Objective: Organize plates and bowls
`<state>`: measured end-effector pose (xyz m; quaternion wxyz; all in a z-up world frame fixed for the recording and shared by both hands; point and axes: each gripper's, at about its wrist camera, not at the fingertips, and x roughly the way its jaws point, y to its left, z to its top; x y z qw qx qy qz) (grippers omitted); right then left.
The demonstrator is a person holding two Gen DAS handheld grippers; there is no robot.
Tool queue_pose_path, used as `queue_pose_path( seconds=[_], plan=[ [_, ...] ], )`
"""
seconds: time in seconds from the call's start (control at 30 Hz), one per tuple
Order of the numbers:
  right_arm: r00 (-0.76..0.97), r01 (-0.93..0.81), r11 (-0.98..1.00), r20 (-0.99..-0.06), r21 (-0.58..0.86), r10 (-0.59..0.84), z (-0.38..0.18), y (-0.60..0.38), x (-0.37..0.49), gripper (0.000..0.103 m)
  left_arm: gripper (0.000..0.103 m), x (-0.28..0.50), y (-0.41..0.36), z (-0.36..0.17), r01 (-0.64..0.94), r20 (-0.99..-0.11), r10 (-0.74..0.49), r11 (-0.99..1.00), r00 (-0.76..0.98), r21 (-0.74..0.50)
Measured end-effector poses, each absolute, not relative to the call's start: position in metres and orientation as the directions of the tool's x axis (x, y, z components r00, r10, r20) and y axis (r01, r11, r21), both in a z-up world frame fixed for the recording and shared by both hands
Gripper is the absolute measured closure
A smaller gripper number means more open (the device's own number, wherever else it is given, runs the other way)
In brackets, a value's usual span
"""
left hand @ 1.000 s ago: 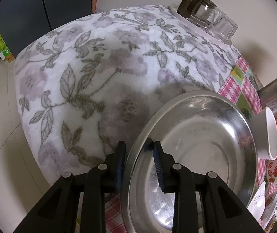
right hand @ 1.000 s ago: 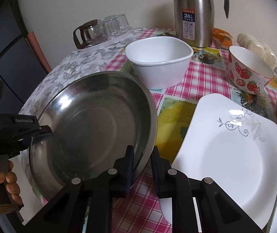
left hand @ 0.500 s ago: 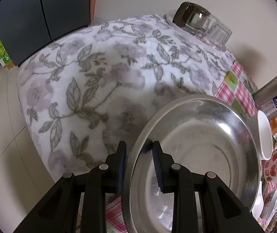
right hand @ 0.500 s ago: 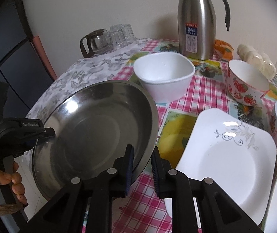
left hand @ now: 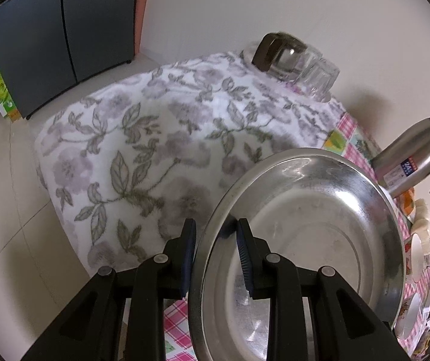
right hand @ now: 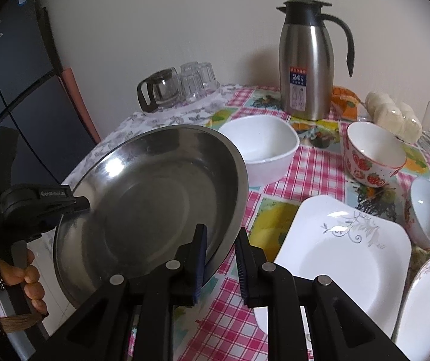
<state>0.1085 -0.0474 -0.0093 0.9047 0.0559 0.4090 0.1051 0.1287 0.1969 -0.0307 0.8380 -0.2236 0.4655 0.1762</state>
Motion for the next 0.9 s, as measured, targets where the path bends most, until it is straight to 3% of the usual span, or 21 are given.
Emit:
queue_pose_path(
  seconds=[0.9],
  plan=[
    [0.726,-0.023,0.974,-0.667,0.224,0.17,0.033,-0.151,0.068,0.082,0.074,0.117,0.084,0.021,-0.31,-0.792,0.028,0.928,0.61,-0.205]
  ],
)
